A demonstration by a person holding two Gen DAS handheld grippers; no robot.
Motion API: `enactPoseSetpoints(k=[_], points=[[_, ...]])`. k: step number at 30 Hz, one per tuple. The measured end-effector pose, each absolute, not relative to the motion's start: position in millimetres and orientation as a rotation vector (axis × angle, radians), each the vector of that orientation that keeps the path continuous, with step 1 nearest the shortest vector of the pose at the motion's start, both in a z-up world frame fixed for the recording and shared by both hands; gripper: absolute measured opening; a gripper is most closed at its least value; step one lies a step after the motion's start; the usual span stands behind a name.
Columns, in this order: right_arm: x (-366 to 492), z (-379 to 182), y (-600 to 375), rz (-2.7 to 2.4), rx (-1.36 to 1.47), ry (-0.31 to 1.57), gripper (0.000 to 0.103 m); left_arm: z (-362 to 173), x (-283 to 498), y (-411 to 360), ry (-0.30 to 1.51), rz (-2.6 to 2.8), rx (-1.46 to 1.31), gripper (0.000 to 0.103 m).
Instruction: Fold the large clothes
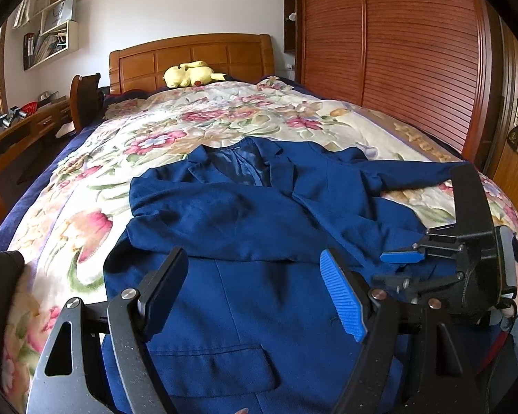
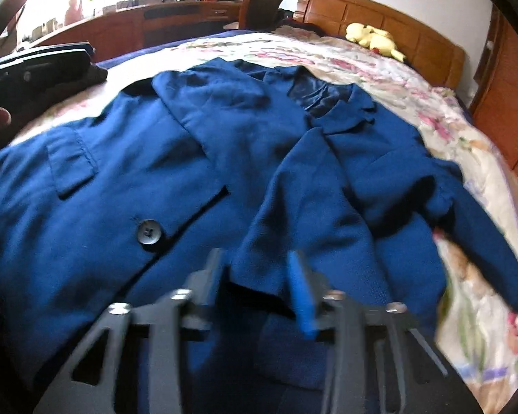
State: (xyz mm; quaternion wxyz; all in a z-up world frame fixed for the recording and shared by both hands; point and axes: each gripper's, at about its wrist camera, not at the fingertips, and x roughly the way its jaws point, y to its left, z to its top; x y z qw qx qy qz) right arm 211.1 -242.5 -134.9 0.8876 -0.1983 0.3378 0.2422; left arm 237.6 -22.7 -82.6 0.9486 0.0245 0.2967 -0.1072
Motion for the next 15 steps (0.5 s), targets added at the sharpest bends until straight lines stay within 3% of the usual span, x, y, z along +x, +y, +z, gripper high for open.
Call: enactPoseSetpoints(k=[6,11,15], points=[[208.6,-102.9,-265.8,0.421,-0.343,0.567,0.007,-82.9,236.9,-23.7,0.598,-0.222,0.054,0.08],[226.9,-82.9,-306.8,0.192,-0.253,0.517,0.007,-83.5,236.5,-24.0,0.601,-0.223,0.055,0.08],[246.3,-87.6,-330.1,0.101,-0.165,0.556,0.016,-82.8,236.4,-25.2,0.604,-0.224,0.06,0.08]])
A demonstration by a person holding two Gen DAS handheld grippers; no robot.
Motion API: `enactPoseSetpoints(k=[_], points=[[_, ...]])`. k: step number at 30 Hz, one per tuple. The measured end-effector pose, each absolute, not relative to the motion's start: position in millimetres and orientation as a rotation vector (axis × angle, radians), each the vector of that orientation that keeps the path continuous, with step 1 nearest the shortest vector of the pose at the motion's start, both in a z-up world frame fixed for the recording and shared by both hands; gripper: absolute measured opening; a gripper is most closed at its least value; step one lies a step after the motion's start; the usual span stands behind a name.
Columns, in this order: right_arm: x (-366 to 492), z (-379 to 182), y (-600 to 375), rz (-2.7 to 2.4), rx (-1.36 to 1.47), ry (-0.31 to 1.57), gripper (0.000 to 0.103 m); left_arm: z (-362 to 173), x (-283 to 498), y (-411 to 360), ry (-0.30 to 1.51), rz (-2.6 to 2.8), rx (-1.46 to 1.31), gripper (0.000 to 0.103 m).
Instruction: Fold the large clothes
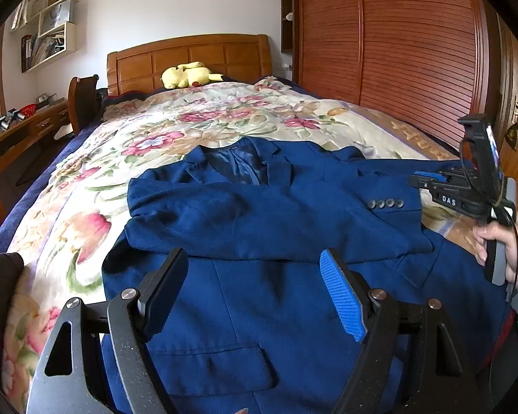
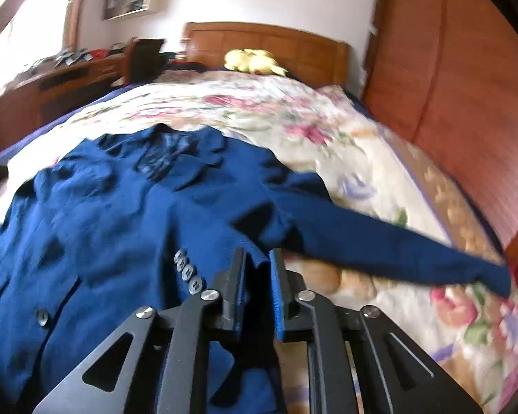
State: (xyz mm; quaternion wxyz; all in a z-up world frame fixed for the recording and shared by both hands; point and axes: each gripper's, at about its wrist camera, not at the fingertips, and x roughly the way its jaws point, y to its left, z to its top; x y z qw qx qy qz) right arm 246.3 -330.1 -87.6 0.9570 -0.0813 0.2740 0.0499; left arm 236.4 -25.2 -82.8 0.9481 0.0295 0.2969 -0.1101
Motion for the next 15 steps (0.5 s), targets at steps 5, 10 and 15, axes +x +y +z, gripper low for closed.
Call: enactPoseSetpoints(k=[5,10,15], points=[[247.9,-94.2,-329.8,0.104,-0.156,0.564,0.029,-82.1,236.2,-27.3,0.597,-0.227,0.054,0.08],[244.0,-91.9,-338.6,0.147,-0.126,0.568,0.044,-78.4,235.2,-33.3,0.589,-0.244,0.044,0.08],[245.4,-86.1,-366.5,0.167,-0.064,0.589,0.048,-71.1,236.6,-48.5,0.572,-0.283,0.023,0.08]])
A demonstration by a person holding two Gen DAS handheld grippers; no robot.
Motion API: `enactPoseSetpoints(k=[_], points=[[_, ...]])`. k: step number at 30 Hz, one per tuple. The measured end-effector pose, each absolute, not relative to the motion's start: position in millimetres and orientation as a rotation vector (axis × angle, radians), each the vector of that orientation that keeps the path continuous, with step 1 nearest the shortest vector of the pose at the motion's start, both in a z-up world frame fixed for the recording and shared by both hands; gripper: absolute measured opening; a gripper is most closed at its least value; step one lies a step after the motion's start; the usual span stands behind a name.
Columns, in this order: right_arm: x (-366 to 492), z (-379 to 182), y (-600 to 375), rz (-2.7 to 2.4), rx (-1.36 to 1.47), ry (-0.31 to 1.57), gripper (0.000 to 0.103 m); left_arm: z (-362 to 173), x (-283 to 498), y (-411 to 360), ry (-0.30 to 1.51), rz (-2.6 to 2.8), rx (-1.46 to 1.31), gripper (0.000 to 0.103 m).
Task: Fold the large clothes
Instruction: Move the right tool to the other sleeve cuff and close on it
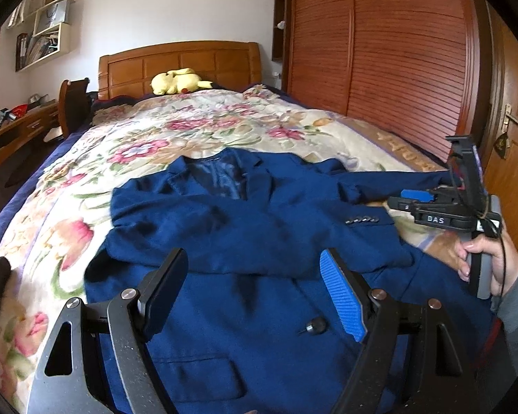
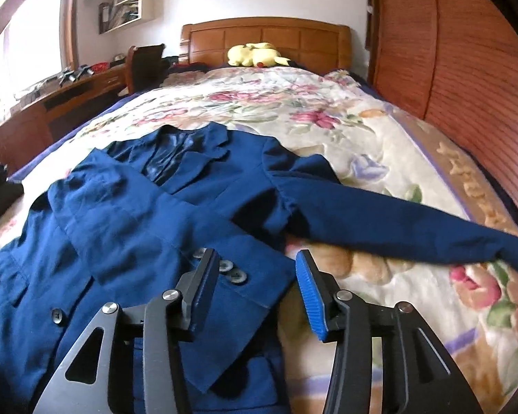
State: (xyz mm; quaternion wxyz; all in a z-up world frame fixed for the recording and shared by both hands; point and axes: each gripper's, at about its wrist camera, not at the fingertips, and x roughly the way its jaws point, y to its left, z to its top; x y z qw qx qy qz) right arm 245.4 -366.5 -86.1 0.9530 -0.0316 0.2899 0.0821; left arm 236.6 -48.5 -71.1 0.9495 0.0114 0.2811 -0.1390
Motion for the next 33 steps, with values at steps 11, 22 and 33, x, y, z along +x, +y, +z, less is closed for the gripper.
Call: enactPoseSetpoints(k=[11,22,33], points=[[247.5,-64.2,-480.9,-0.06,-0.157,0.64,0.049,-60.7,239.1,-91.3,0.539,-0.362,0.032,0.08],[250.8,-21.7,-587.6,-0.25,-0.12,0.66,0.064,-69.4,250.8,-111.1,0.562,-0.369,0.051,0.08],[291.6,-33.9,-639.3,-0.374,0.022,0.741,0.066,-79.2,254.5,-115.8,0.588,-0.36,0.073,0.08]])
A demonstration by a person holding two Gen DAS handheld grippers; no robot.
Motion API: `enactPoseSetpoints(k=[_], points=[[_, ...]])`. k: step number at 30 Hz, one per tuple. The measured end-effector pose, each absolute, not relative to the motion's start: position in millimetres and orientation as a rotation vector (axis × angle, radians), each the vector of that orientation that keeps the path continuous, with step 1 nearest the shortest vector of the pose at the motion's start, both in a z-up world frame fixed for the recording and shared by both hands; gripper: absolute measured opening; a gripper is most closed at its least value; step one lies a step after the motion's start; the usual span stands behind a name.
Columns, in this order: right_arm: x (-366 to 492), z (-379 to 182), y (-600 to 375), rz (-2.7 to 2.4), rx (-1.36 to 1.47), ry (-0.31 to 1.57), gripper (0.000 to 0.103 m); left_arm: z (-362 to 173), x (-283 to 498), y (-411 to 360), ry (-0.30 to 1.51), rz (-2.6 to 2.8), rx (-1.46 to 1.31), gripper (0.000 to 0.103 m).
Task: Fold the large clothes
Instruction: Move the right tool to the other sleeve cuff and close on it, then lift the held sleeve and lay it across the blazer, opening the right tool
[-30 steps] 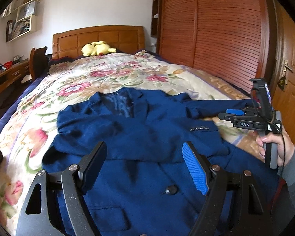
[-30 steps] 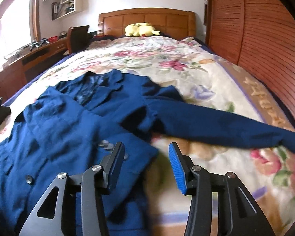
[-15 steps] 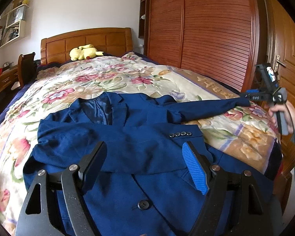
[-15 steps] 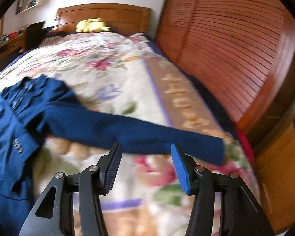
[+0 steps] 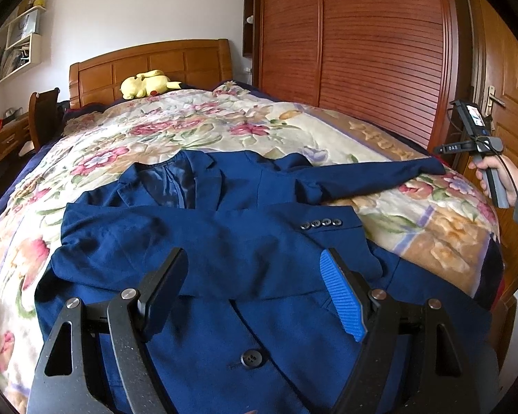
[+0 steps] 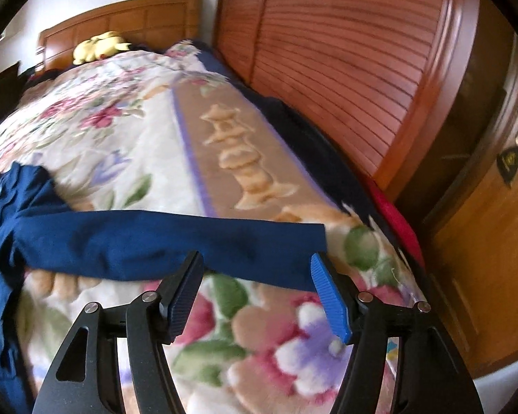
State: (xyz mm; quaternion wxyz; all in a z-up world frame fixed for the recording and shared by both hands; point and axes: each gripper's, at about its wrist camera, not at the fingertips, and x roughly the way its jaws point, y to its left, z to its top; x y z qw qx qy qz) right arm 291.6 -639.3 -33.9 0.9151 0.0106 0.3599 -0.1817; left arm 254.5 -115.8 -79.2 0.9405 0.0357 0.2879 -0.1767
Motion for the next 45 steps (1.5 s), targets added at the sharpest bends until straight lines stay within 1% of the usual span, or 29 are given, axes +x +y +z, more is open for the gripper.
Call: enactPoseSetpoints(k=[10,13,17,21,23,24,25,26,27,28,31,38,45], points=[[327.3,-54.8,-669.3,-0.461,0.123,0.781,0.067,-80.2,246.7,-122.2,0.598,-0.387,0.098,0.08],[336.5,-68.0,-682.5,-0.512,0.149,0.809,0.067,-79.8,246.2,-121.2,0.597,-0.392,0.101,0.08],[340.3,-88.5,-694.4,-0.492,0.258,0.856,0.067,-79.9,245.4,-119.9,0.597,-0.391,0.091,0.08],[343.1,-91.4,-693.4,-0.488,0.252,0.839,0.066,-81.1,248.3,-116.6,0.609,-0.389,0.089,0.08],[343.1,-91.7,-694.3,-0.46,0.257,0.836,0.053,-82.0,248.9,-116.4,0.614,-0.386,0.096,0.08],[342.8,-92.0,-692.3,-0.439,0.254,0.843,0.05,-82.1,248.7,-116.2,0.614,-0.385,0.099,0.08],[342.8,-92.3,-688.5,-0.433,0.236,0.852,0.04,-81.9,248.8,-115.9,0.614,-0.384,0.102,0.08],[342.4,-91.4,-684.0,-0.422,0.212,0.857,0.035,-81.1,249.0,-115.1,0.613,-0.383,0.105,0.08],[341.8,-90.3,-680.7,-0.404,0.2,0.86,0.027,-79.8,248.3,-114.3,0.609,-0.381,0.105,0.08],[339.9,-87.2,-676.7,-0.378,0.195,0.858,0.023,-78.3,248.1,-113.4,0.603,-0.381,0.1,0.08],[331.0,-64.5,-658.2,-0.312,0.138,0.807,0.019,-75.4,248.6,-110.2,0.596,-0.382,0.083,0.08],[301.1,22.5,-598.3,-0.218,0.028,0.634,0.016,-75.6,242.0,-101.1,0.593,-0.364,0.084,0.08],[281.8,95.0,-522.3,-0.133,-0.096,0.53,0.015,-70.2,231.5,-75.7,0.559,-0.335,0.086,0.08]])
